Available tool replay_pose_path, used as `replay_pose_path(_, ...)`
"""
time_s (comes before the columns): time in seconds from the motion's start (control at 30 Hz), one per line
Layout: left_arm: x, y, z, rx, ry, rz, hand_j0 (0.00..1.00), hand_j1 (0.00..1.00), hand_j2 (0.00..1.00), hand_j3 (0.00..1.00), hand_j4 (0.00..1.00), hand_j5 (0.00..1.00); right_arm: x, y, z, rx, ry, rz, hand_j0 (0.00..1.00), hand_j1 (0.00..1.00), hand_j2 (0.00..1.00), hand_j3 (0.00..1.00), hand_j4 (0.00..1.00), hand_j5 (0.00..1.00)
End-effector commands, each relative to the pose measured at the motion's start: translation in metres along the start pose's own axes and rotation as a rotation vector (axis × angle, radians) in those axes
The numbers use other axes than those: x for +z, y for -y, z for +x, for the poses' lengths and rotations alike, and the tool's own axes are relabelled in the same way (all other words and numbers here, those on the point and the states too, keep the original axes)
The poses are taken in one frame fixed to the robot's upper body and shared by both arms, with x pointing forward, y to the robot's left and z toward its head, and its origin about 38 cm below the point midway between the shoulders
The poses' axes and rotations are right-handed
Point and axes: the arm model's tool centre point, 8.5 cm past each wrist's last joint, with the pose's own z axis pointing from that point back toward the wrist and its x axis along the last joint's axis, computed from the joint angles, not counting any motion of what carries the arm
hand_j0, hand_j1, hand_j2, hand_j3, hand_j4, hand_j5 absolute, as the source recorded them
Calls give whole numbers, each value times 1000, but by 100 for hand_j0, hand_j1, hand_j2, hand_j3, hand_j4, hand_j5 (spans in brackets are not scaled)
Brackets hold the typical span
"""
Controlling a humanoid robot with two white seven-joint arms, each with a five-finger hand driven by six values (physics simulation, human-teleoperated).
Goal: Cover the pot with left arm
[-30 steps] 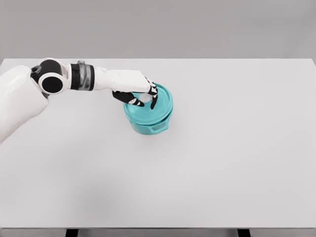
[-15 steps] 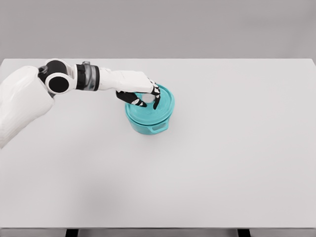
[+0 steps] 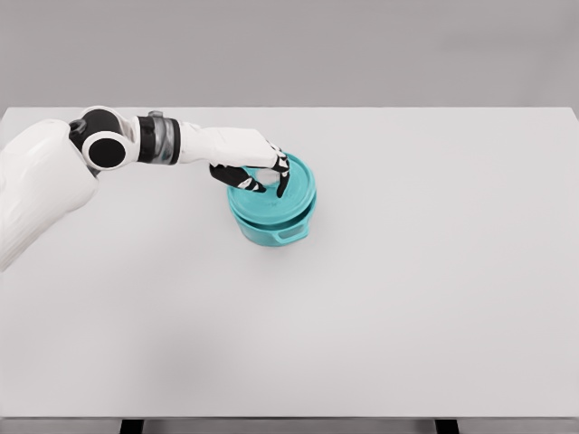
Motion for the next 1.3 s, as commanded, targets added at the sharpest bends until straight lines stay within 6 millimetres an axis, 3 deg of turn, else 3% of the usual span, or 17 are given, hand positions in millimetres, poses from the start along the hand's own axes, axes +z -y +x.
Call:
replay_pose_path(0.0,1,0,-1,6,-2,4,44,44,44,44,44,44,0,0,0,0,0,1,100,100,100,100,100,100)
replay_pose_path(0.4,8,3,-5,12,-16,1,44,44,44,44,44,44,0,0,0,0,0,1,100,100,100,100,100,100)
replay_pose_path(1.27,3,2,5,3,19,8,46,46,46,46,46,46,0,0,0,0,0,1,100,100,100,100,100,100)
